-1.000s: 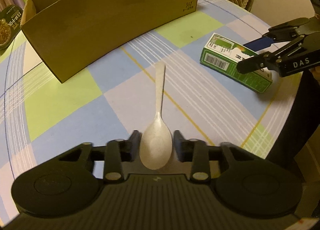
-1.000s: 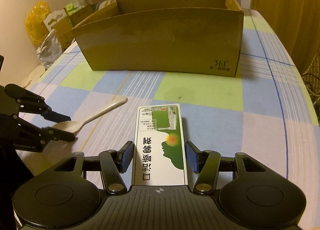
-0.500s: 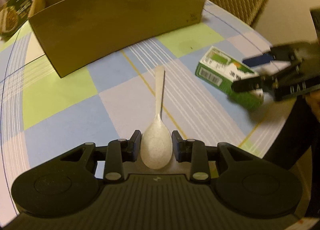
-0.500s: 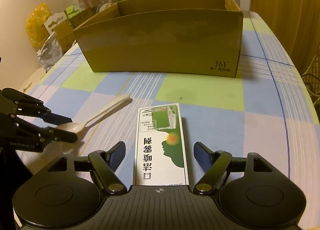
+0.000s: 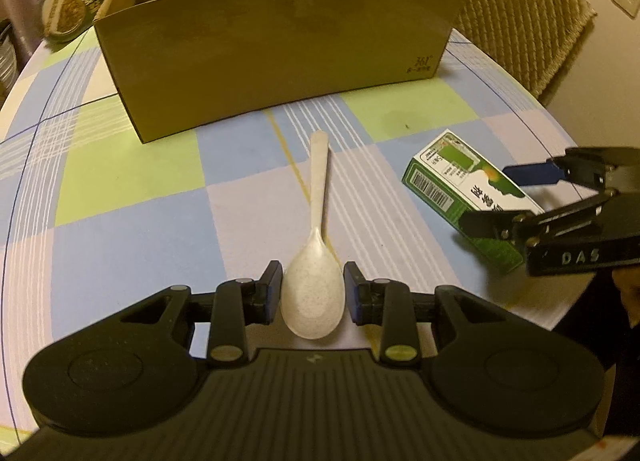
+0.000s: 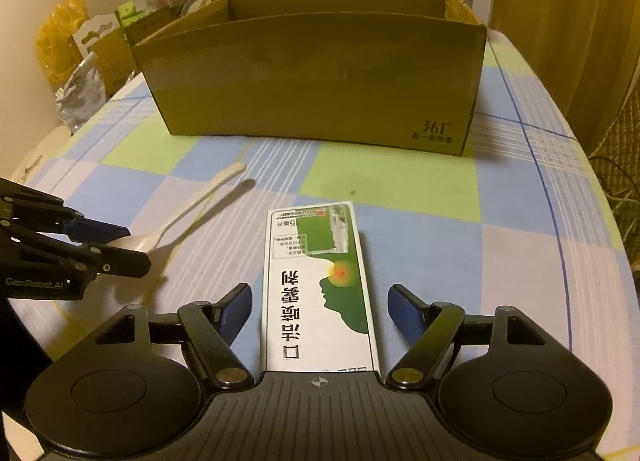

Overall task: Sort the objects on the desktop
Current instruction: 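Lift the spoon with the left tool while the right tool holds the medicine box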

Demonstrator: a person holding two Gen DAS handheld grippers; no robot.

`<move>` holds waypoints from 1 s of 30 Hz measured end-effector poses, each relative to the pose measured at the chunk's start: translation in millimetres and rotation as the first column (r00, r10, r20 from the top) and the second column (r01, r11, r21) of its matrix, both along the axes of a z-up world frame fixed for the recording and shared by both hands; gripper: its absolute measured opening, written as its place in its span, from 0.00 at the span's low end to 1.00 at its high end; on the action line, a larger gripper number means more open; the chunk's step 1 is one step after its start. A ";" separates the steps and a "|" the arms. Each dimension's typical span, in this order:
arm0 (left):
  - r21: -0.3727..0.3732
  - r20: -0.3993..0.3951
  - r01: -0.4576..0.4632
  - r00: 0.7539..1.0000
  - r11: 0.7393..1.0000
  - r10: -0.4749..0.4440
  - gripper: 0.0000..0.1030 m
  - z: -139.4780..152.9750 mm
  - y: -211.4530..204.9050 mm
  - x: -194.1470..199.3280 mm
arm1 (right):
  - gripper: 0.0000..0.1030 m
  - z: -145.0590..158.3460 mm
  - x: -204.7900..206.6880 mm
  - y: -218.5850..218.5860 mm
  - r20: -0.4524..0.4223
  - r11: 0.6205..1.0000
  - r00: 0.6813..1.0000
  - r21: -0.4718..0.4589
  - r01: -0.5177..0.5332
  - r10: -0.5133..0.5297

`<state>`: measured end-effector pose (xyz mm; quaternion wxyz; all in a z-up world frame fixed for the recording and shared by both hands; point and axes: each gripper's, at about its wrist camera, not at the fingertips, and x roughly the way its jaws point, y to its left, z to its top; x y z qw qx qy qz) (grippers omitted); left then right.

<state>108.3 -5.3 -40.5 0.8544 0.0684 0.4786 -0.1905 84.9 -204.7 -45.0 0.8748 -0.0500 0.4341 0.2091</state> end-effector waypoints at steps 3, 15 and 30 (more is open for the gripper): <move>-0.003 -0.003 -0.017 1.000 1.000 0.017 0.27 -1.8 -1.0 -0.1 | 0.70 -2.0 0.1 0.4 -0.002 1.000 1.000 -0.018 0.001 -0.001; -0.008 -0.010 -0.029 1.000 1.000 0.029 0.27 -4.9 -1.9 -1.3 | 0.55 -6.5 2.3 7.6 -0.002 0.998 1.000 -0.053 -0.019 0.019; -0.011 -0.009 -0.029 1.000 1.000 0.029 0.27 -3.5 -1.5 -1.1 | 0.51 -1.0 -1.5 10.2 0.011 0.998 0.999 -0.053 -0.031 0.031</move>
